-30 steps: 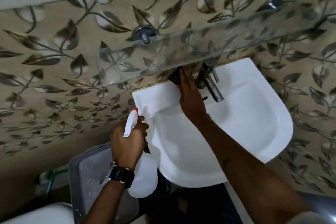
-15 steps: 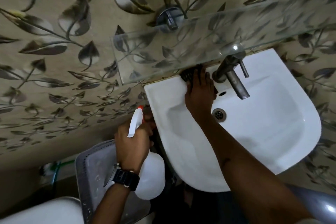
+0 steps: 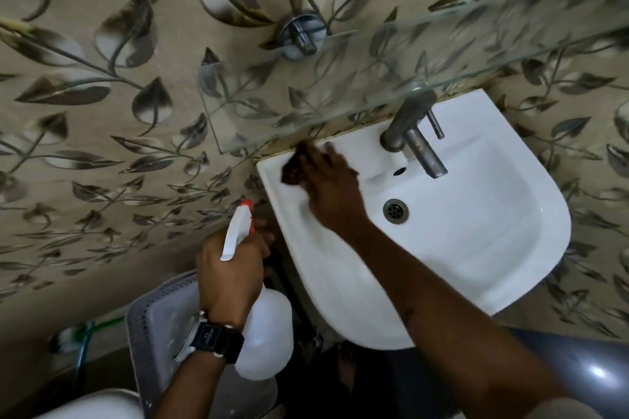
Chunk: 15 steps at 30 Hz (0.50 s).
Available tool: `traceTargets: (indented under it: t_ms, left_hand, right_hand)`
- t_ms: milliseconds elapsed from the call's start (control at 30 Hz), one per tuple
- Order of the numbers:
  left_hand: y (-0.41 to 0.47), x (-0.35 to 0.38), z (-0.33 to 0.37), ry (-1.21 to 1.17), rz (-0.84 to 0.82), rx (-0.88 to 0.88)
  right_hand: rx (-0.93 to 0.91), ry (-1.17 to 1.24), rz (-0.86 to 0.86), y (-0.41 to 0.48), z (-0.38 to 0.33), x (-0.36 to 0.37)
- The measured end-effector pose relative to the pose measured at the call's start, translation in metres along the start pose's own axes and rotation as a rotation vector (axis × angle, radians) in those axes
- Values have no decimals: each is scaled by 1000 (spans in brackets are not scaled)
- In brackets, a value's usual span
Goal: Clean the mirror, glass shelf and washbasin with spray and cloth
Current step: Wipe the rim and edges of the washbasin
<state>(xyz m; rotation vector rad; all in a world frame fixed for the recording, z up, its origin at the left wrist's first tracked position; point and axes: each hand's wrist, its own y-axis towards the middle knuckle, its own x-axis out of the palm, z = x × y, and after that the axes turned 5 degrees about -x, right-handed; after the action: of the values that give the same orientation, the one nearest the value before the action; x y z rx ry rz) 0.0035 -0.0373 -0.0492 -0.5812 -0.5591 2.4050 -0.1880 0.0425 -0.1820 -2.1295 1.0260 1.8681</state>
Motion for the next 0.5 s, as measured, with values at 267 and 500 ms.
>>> traceTargets:
  t_ms: [267, 500]
  left_hand:
    - [-10, -1, -19, 24, 16, 0]
    - [-15, 37, 11, -17, -108, 14]
  right_hand:
    - [493, -87, 92, 9, 40, -14]
    - [-98, 136, -86, -13, -42, -11]
